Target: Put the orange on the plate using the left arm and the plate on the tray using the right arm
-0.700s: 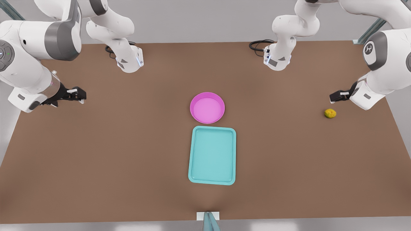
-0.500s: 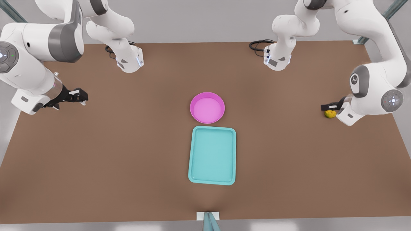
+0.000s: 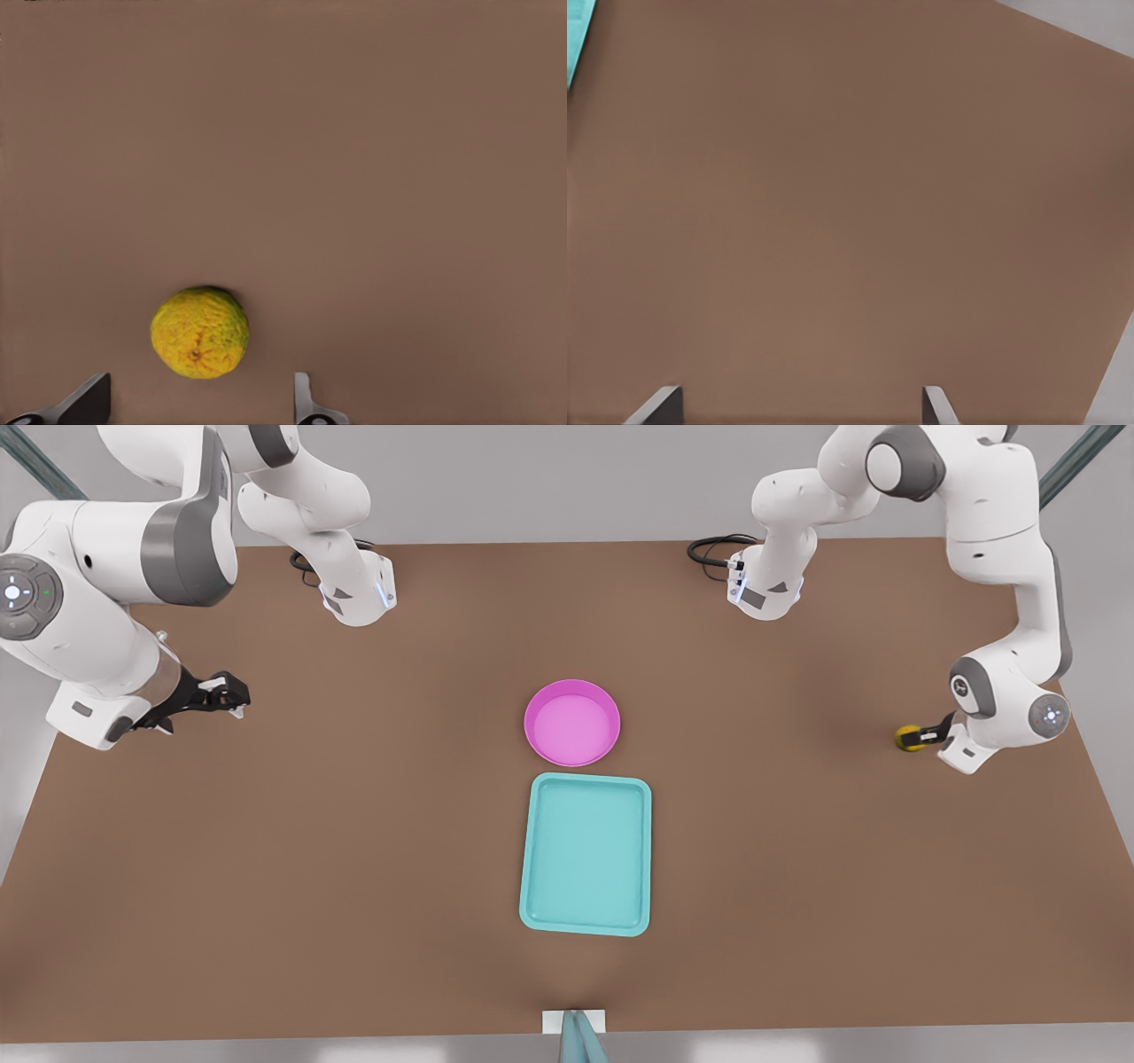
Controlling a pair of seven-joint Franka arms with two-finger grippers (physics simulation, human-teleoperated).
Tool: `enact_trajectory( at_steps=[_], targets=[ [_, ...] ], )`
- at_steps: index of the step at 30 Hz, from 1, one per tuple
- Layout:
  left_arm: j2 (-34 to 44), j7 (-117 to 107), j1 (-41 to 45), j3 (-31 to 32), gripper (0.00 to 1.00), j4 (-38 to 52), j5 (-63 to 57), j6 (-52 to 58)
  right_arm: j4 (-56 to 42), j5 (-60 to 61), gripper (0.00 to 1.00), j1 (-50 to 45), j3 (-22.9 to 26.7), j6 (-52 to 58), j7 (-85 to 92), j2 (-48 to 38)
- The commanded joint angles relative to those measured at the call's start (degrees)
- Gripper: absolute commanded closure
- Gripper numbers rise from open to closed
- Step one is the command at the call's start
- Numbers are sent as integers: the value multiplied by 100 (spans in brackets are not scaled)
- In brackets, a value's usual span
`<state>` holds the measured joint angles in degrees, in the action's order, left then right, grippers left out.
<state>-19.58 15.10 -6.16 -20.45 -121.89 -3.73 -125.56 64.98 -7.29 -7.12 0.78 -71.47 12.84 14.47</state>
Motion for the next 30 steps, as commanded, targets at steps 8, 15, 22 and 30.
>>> enact_trajectory(
  at_steps=[8, 15, 22, 30],
  targets=[
    [-353, 2366, -87, -3, 0, -46, 4, -320, 23, 17, 0, 0, 1, 10, 201, 12],
    [-792, 2357, -236, -3, 0, -19, 12, -460, 67, 17, 0, 9, 1, 10, 201, 21],
    [-986, 2357, -245, 23, 0, 7, 56, -583, 103, 17, 0, 9, 1, 19, 210, 12],
    [-1039, 2357, -280, 23, 28, 7, 65, -627, 111, 17, 0, 18, 1, 19, 210, 30]
  ],
)
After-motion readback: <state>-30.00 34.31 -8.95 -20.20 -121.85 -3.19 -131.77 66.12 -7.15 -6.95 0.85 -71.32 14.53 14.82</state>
